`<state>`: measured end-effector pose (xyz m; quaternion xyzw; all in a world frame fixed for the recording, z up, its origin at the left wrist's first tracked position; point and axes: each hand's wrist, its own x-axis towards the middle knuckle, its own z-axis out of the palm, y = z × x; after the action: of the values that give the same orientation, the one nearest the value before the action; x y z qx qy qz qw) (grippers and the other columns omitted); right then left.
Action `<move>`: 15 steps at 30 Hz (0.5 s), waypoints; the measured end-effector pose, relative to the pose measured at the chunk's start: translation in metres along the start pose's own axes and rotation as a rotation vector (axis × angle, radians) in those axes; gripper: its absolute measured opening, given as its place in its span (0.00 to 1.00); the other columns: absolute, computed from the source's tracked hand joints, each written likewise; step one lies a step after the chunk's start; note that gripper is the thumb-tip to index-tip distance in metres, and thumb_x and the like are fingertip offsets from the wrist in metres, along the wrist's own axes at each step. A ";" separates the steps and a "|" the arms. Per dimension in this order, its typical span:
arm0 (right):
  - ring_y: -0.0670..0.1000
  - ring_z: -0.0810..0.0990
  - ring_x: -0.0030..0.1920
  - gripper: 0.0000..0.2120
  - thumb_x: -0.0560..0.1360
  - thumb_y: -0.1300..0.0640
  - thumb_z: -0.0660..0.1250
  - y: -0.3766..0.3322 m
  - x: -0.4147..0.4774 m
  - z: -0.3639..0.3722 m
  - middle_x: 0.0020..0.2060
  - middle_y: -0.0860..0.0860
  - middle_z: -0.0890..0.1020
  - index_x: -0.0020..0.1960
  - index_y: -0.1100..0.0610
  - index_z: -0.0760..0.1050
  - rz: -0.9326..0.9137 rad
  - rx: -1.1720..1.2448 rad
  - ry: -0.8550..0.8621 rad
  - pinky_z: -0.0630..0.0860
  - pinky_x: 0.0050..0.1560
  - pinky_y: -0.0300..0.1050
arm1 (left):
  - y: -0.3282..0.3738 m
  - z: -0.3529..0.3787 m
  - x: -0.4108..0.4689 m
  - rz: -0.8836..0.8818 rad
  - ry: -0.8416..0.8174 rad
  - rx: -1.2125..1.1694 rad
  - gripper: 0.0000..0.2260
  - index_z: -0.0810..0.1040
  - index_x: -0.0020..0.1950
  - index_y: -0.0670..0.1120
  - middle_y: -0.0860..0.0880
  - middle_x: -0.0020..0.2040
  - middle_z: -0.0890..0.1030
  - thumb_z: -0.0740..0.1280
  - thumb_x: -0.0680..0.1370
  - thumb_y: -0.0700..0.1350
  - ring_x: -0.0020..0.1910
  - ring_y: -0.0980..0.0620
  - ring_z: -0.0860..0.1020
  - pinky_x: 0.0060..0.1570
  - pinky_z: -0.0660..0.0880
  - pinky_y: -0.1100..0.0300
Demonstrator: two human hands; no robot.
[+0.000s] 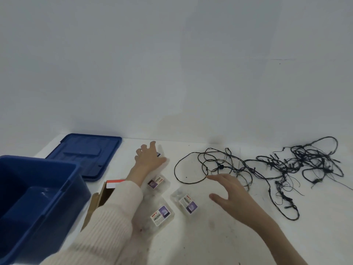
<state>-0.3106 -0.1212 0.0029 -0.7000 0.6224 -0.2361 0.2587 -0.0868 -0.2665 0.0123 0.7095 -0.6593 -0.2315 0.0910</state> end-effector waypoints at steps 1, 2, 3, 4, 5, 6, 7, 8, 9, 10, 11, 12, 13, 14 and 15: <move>0.46 0.61 0.67 0.22 0.76 0.52 0.64 0.010 0.007 -0.002 0.65 0.46 0.69 0.69 0.46 0.66 0.048 -0.072 0.027 0.59 0.65 0.40 | 0.009 0.000 -0.005 0.050 -0.002 -0.013 0.32 0.56 0.74 0.47 0.40 0.71 0.61 0.66 0.75 0.52 0.70 0.39 0.58 0.66 0.61 0.49; 0.49 0.61 0.68 0.22 0.76 0.52 0.64 0.019 0.014 -0.006 0.67 0.48 0.68 0.69 0.48 0.66 0.102 -0.175 0.053 0.60 0.68 0.44 | 0.019 0.001 -0.010 0.103 -0.010 -0.020 0.31 0.57 0.74 0.47 0.40 0.71 0.61 0.65 0.75 0.52 0.71 0.40 0.56 0.67 0.61 0.49; 0.52 0.60 0.70 0.24 0.76 0.50 0.63 0.029 0.021 -0.011 0.68 0.51 0.67 0.70 0.48 0.64 0.167 -0.298 0.064 0.59 0.69 0.48 | 0.029 0.002 -0.017 0.155 -0.022 -0.024 0.29 0.58 0.74 0.48 0.41 0.72 0.60 0.65 0.76 0.52 0.72 0.40 0.55 0.67 0.60 0.50; 0.54 0.59 0.71 0.25 0.76 0.47 0.62 0.038 0.026 -0.016 0.70 0.52 0.65 0.71 0.48 0.63 0.233 -0.416 0.052 0.58 0.69 0.51 | 0.039 0.004 -0.023 0.204 -0.041 -0.026 0.28 0.60 0.73 0.48 0.41 0.73 0.60 0.65 0.76 0.52 0.72 0.41 0.54 0.68 0.59 0.50; 0.55 0.58 0.71 0.26 0.76 0.45 0.61 0.048 0.030 -0.019 0.71 0.53 0.63 0.72 0.48 0.62 0.282 -0.520 0.020 0.58 0.69 0.53 | 0.050 0.007 -0.030 0.251 -0.063 -0.028 0.27 0.61 0.73 0.49 0.42 0.73 0.60 0.65 0.76 0.52 0.73 0.42 0.53 0.68 0.58 0.50; 0.55 0.58 0.71 0.25 0.75 0.44 0.60 0.055 0.032 -0.020 0.70 0.53 0.64 0.70 0.49 0.65 0.309 -0.595 -0.017 0.59 0.68 0.55 | 0.059 0.011 -0.036 0.296 -0.089 -0.028 0.26 0.62 0.73 0.49 0.42 0.73 0.60 0.65 0.76 0.52 0.73 0.43 0.53 0.68 0.58 0.51; 0.55 0.61 0.69 0.21 0.75 0.45 0.61 0.061 0.031 -0.019 0.68 0.53 0.67 0.66 0.50 0.69 0.314 -0.652 -0.042 0.60 0.66 0.55 | 0.067 0.015 -0.043 0.340 -0.122 -0.027 0.25 0.63 0.72 0.49 0.42 0.73 0.60 0.64 0.77 0.52 0.73 0.43 0.52 0.69 0.57 0.51; 0.55 0.66 0.66 0.16 0.74 0.47 0.62 0.065 0.027 -0.017 0.63 0.52 0.71 0.60 0.52 0.74 0.285 -0.693 -0.035 0.63 0.64 0.56 | 0.074 0.019 -0.049 0.378 -0.157 -0.031 0.25 0.63 0.72 0.49 0.42 0.73 0.61 0.64 0.77 0.51 0.73 0.44 0.52 0.69 0.57 0.51; 0.56 0.71 0.61 0.11 0.72 0.51 0.66 0.067 0.024 -0.014 0.58 0.52 0.76 0.52 0.54 0.78 0.224 -0.721 0.001 0.67 0.61 0.56 | 0.081 0.024 -0.055 0.411 -0.188 -0.038 0.25 0.64 0.72 0.49 0.42 0.72 0.61 0.64 0.77 0.51 0.73 0.44 0.52 0.69 0.57 0.51; 0.57 0.76 0.56 0.07 0.68 0.55 0.71 0.068 0.020 -0.012 0.51 0.53 0.80 0.44 0.56 0.80 0.166 -0.732 0.032 0.70 0.57 0.57 | 0.087 0.029 -0.059 0.437 -0.214 -0.045 0.24 0.64 0.72 0.49 0.43 0.72 0.62 0.65 0.77 0.51 0.73 0.45 0.52 0.69 0.57 0.52; 0.57 0.78 0.52 0.05 0.64 0.57 0.73 0.067 0.015 -0.012 0.46 0.53 0.81 0.39 0.57 0.81 0.113 -0.744 0.077 0.72 0.54 0.57 | 0.092 0.033 -0.065 0.464 -0.240 -0.046 0.24 0.64 0.71 0.50 0.44 0.72 0.62 0.65 0.76 0.50 0.73 0.45 0.53 0.69 0.57 0.53; 0.57 0.78 0.52 0.05 0.64 0.57 0.73 0.065 0.013 -0.016 0.46 0.52 0.81 0.38 0.57 0.81 0.098 -0.711 0.092 0.70 0.55 0.57 | 0.097 0.037 -0.069 0.494 -0.267 -0.039 0.24 0.65 0.71 0.50 0.45 0.72 0.64 0.65 0.76 0.49 0.73 0.45 0.54 0.69 0.57 0.54; 0.55 0.75 0.56 0.04 0.67 0.56 0.71 0.061 0.012 -0.023 0.49 0.51 0.79 0.41 0.56 0.81 0.100 -0.652 0.127 0.67 0.58 0.55 | 0.103 0.039 -0.074 0.537 -0.290 -0.029 0.24 0.65 0.71 0.50 0.46 0.72 0.64 0.65 0.76 0.48 0.73 0.46 0.54 0.69 0.56 0.56; 0.53 0.73 0.58 0.05 0.71 0.55 0.68 0.055 0.011 -0.034 0.51 0.49 0.78 0.44 0.55 0.80 0.124 -0.545 0.163 0.65 0.59 0.51 | 0.108 0.040 -0.078 0.581 -0.311 -0.029 0.25 0.64 0.72 0.49 0.47 0.72 0.65 0.66 0.76 0.47 0.73 0.47 0.55 0.69 0.55 0.58; 0.52 0.72 0.58 0.05 0.72 0.55 0.67 0.047 0.012 -0.048 0.50 0.49 0.78 0.44 0.54 0.80 0.142 -0.384 0.235 0.65 0.58 0.49 | 0.114 0.038 -0.083 0.629 -0.321 -0.051 0.25 0.64 0.72 0.48 0.48 0.72 0.65 0.66 0.76 0.46 0.73 0.49 0.56 0.68 0.55 0.60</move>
<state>-0.3759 -0.1406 0.0084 -0.6584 0.7295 -0.1741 0.0626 -0.2080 -0.1921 0.0457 0.4238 -0.8456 -0.3168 0.0709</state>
